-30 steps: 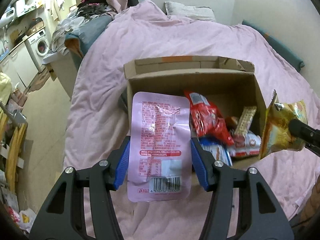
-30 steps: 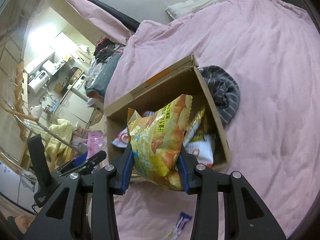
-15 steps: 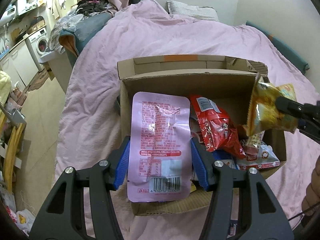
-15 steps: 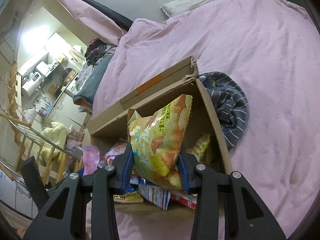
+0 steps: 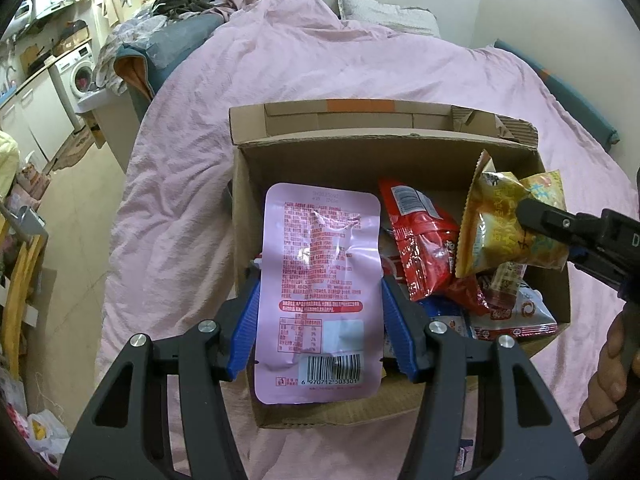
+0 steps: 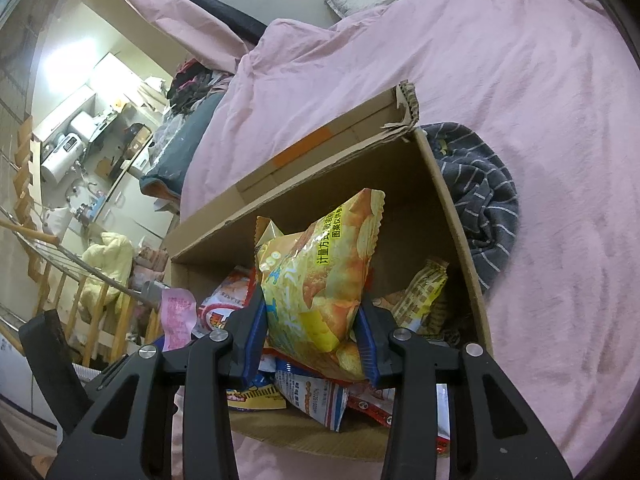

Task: Organize snacks
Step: 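Open both tools to drop the pink packet and chip bag into the box, then withdraw both tools from the box toward the remaining snack bars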

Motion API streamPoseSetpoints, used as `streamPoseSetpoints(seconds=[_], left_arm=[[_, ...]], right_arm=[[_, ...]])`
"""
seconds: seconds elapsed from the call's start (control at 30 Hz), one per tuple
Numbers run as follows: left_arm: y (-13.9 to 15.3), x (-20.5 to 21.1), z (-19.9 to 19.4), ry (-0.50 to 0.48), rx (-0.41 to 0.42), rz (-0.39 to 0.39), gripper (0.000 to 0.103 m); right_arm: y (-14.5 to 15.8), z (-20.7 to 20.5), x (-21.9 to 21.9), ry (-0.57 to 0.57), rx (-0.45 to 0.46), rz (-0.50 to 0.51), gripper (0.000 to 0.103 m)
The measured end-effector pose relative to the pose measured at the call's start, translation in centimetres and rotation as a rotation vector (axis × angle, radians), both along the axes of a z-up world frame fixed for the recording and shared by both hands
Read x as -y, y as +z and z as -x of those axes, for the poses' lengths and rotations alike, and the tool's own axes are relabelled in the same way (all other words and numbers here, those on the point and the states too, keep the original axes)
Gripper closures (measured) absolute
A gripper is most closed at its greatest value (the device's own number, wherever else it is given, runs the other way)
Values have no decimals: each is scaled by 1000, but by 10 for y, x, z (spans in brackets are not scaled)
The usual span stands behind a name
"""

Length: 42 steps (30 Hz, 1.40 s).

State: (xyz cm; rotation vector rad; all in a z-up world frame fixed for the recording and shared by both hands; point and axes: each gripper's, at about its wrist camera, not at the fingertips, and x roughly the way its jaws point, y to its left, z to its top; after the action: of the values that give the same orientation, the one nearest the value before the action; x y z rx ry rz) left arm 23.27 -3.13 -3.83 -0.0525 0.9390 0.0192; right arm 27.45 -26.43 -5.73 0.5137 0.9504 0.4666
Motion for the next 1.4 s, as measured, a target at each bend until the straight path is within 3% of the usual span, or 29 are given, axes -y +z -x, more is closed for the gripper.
streamPoseSetpoints(seconds=[0.4, 0.47, 0.53, 0.6, 0.73, 0.8, 1.07, 1.4], left_arm=[[-2, 2, 3, -6, -13, -16, 48], [-1, 2, 4, -8, -7, -13, 33], [1, 2, 6, -4, 7, -8, 28], [4, 2, 7, -5, 14, -5, 25], [6, 0, 8, 11, 25, 6, 13], [6, -2, 8, 16, 25, 13, 13], [6, -2, 7, 19, 28, 5, 13], [9, -3, 15, 16, 44, -9, 13]], right_arm=[[-2, -4, -11, 19, 1, 44, 59], [-1, -5, -13, 22, 3, 48, 58], [0, -5, -16, 24, 7, 51, 57], [-1, -6, -16, 27, 9, 55, 53], [4, -3, -12, -8, 44, 73, 22], [11, -1, -10, -35, 81, 107, 15], [22, 3, 1, -84, 137, 154, 14], [25, 4, 22, -137, 132, 114, 14]])
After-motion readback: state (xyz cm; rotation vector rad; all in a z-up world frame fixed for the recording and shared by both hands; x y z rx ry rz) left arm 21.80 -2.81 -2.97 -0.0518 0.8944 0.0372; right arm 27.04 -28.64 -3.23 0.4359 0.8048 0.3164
